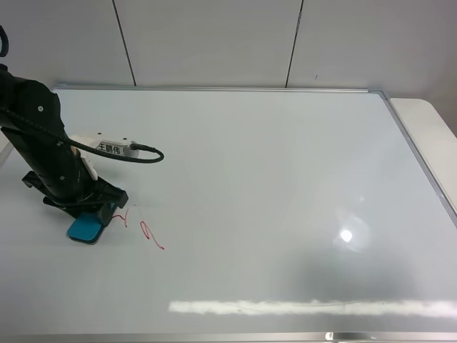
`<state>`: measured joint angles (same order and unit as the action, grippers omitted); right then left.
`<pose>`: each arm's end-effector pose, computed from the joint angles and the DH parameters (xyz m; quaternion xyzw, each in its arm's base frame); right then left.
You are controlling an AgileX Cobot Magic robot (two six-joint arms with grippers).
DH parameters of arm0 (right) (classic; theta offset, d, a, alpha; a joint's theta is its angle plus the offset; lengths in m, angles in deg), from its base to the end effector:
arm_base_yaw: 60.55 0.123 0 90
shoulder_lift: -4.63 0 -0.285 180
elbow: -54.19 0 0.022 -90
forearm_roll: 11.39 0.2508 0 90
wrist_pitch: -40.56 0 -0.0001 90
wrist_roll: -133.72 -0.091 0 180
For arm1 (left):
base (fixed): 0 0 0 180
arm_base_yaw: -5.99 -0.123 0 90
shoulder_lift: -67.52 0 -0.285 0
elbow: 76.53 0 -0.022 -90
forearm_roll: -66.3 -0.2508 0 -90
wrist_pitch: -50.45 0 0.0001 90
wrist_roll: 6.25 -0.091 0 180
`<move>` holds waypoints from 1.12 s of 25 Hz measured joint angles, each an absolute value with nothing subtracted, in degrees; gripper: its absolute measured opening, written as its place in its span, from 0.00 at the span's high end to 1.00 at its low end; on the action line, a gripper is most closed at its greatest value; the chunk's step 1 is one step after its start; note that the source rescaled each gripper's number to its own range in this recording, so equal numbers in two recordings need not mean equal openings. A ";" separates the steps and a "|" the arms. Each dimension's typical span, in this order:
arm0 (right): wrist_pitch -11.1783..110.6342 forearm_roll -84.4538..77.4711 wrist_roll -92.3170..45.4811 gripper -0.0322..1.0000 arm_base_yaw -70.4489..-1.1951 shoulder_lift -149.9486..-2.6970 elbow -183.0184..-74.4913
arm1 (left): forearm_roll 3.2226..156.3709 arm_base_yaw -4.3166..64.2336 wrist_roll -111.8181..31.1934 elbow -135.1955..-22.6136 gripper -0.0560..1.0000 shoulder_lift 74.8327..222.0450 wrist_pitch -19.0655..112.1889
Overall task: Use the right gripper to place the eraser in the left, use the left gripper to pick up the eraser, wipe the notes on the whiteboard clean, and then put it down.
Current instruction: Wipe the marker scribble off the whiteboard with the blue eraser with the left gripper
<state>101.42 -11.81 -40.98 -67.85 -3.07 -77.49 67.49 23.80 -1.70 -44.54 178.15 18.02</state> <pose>-0.0057 0.0001 0.2784 0.0150 0.8520 -0.0611 0.5198 0.2643 -0.0860 0.1131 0.1069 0.9933 -0.0142 0.0412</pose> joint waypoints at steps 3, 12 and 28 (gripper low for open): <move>101.42 -11.81 -40.98 0.00 -67.85 -3.07 -77.49 | 66.30 25.23 0.18 -44.65 0.88 178.32 17.95; 101.42 -11.81 -40.98 0.00 -67.85 -3.07 -77.49 | 66.30 35.03 6.34 -47.84 0.88 179.60 17.36; 101.42 -11.81 -40.98 0.00 -67.85 -3.07 -77.49 | 78.60 57.24 6.61 -48.30 0.88 180.68 15.97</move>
<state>101.42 -11.81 -40.98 -67.85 -3.07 -77.49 78.60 57.24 6.61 -48.30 180.68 15.97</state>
